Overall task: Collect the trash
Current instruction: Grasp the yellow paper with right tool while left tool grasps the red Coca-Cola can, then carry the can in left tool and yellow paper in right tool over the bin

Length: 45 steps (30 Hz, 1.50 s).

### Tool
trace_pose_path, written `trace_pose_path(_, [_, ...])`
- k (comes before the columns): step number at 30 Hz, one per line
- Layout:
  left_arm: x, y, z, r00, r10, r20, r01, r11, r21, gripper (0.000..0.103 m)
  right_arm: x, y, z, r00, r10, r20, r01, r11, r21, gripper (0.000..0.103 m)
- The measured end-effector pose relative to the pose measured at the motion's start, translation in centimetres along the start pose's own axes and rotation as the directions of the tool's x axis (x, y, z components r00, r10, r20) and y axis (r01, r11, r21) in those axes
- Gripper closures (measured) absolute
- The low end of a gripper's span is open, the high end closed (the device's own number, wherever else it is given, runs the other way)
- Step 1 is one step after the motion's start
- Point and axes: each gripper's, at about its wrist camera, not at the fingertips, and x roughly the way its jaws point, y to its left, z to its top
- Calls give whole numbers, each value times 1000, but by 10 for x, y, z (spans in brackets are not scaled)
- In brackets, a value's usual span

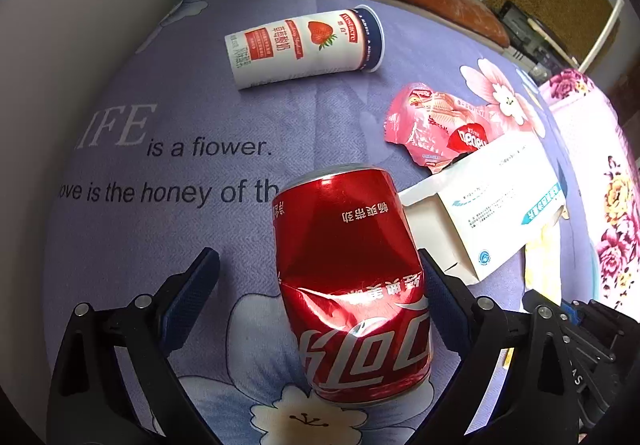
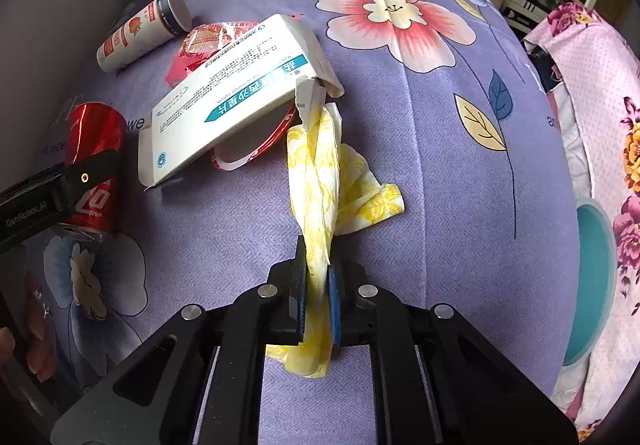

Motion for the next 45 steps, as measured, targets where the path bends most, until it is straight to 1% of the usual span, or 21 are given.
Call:
trace_pose_path(1, [2, -1, 2, 1000, 4, 2, -4, 1000, 12, 25, -1, 0, -1, 1000, 4, 1, -4, 1000, 0, 95])
trace_pose_path(2, [3, -2, 3, 1000, 5, -2, -4, 1000, 23, 33, -1, 0, -2, 1000, 5, 2, -5, 1000, 1, 95])
trace_pose_path(3, [5, -3, 4, 1000, 4, -8, -3, 1000, 30, 39, -2, 0, -3, 1000, 4, 4, -4, 1000, 1, 95])
trace_pose_path(4, [7, -6, 7, 1000, 4, -1, -4, 999, 34, 39, -3, -2, -4, 1000, 5, 4, -5, 1000, 2, 95])
trace_pose_path(7, [4, -3, 2, 1000, 4, 5, -4, 999, 44, 39, -8, -6, -6, 1000, 12, 13, -12, 1000, 10, 95])
trace_pose_path(12, [-4, 0, -10, 999, -52, -11, 52, 998, 37, 39, -19, -18, -13, 999, 30, 31, -31, 999, 30, 95])
trace_pose_path(15, [-11, -3, -18, 995, -98, -22, 99, 994, 43, 39, -25, -24, -16, 998, 37, 42, -39, 998, 44, 95])
trace_pose_path(20, [-28, -20, -32, 988, -150, -30, 152, 985, 81, 39, -36, -32, -19, 996, 55, 66, -58, 997, 51, 95])
trace_pose_path(24, [-36, -35, -37, 981, -189, -41, 192, 976, 104, 39, -44, -40, -23, 994, 68, 87, -73, 996, 59, 95])
trace_pose_path(31, [-46, -72, -42, 972, -225, -60, 232, 960, 154, 39, -63, -68, -35, 989, 68, 131, -81, 992, 99, 95])
trace_pose_path(35, [-47, -97, -45, 965, -249, -77, 259, 947, 190, 39, -73, -90, -44, 985, 80, 154, -101, 985, 136, 95])
trace_pose_path(39, [-47, -129, -47, 956, -276, -99, 292, 926, 238, 39, -84, -112, -53, 978, 88, 191, -121, 978, 169, 95])
trace_pose_path(45, [-43, -185, -56, 950, -283, -130, 311, 893, 326, 39, -100, -153, -67, 964, 80, 255, -143, 960, 241, 95])
